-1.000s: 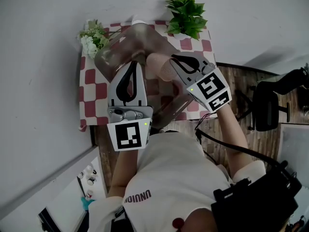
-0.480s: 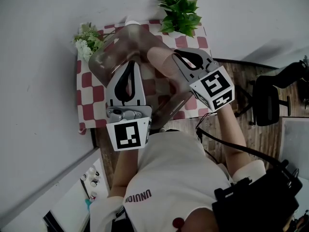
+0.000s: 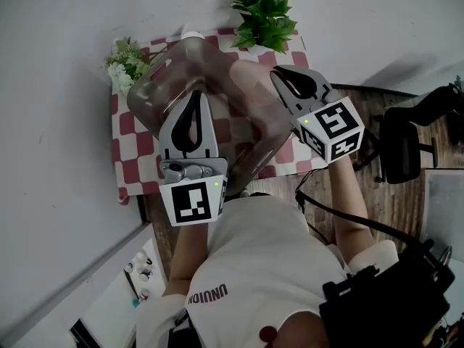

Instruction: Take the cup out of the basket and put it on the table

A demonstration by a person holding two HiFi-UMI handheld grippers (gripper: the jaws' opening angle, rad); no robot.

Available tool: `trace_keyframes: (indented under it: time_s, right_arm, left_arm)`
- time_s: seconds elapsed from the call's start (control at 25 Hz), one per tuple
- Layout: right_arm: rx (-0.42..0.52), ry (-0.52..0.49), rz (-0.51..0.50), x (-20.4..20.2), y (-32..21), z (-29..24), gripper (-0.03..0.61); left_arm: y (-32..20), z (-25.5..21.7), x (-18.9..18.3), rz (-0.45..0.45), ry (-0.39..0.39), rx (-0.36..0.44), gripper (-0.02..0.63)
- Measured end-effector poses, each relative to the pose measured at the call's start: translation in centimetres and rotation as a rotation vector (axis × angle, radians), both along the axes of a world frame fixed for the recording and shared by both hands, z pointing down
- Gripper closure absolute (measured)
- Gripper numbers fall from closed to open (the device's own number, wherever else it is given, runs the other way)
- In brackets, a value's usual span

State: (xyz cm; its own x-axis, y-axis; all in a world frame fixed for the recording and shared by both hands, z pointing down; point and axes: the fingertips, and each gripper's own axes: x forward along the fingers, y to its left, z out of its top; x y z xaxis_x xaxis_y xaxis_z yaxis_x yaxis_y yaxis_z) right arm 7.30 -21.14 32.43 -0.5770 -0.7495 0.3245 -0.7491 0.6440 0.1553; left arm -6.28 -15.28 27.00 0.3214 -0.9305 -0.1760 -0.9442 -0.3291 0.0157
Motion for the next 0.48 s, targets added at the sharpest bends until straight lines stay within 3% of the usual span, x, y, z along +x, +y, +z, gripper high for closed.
trace_keyframes:
  time_s: [0.32,0.48]
  right_arm:
    - [0.002,-0.031,0.069,2.5,-0.6,-0.3,0.543]
    - [0.003,-0.043,0.101,3.7,-0.7,-0.3,0.543]
  left_arm:
    - [-0.4,0.0,1.0,0.016,0.014,-0.011,0.597]
    - [-0.5,-0.2,1.3,0.027,-0.018,0.013,0.598]
